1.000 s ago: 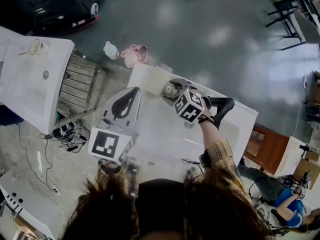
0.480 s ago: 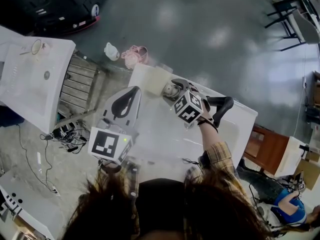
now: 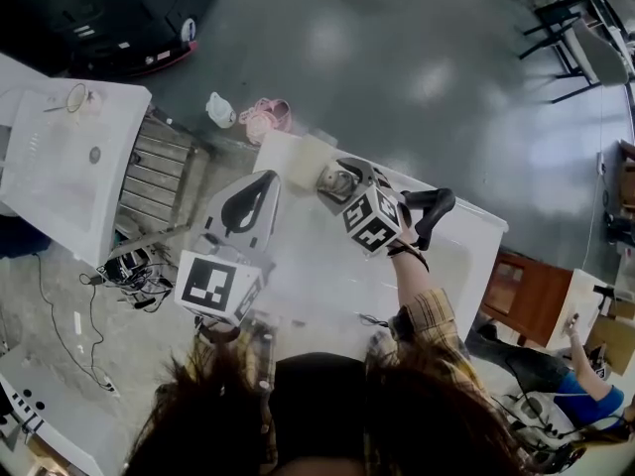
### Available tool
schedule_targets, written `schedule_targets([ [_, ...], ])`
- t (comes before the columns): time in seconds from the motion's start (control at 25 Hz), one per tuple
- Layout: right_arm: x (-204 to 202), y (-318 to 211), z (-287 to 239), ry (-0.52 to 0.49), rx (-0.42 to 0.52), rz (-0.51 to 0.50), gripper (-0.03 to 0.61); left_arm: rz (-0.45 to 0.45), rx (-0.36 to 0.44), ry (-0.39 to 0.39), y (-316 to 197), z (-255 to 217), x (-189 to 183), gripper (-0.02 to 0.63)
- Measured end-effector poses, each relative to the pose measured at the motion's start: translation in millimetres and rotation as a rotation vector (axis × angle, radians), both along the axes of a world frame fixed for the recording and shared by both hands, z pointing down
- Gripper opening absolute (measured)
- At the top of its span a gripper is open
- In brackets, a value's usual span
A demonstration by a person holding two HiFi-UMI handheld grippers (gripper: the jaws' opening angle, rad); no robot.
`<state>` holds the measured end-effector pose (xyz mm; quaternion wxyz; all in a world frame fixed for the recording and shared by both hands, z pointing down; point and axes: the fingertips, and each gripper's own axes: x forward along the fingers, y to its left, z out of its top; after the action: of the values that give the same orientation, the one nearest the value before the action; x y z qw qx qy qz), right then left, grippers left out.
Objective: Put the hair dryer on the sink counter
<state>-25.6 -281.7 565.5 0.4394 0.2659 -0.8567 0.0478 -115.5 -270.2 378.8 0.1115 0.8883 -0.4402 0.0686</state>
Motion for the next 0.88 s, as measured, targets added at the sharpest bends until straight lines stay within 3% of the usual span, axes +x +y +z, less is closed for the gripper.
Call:
schedule_targets([
  [0.28, -8.1, 12.1, -33.0, -0.074, 0.051, 0.025, 0.279, 0.012, 0.041, 0.001, 7.5, -18.0, 6.4, 0.017],
  [0.56, -21.6, 29.2, -85.3, -0.242, 0.105, 0.079, 0.279, 0.027, 0.081, -0.007, 21.9, -35.6, 12.0, 0.017],
  [0.88, -22.0, 54.8, -174.3, -0.426, 0.248, 0.109, 0.278, 0.071, 0.111, 0.021, 43.3, -54.2, 31.1, 0.017],
])
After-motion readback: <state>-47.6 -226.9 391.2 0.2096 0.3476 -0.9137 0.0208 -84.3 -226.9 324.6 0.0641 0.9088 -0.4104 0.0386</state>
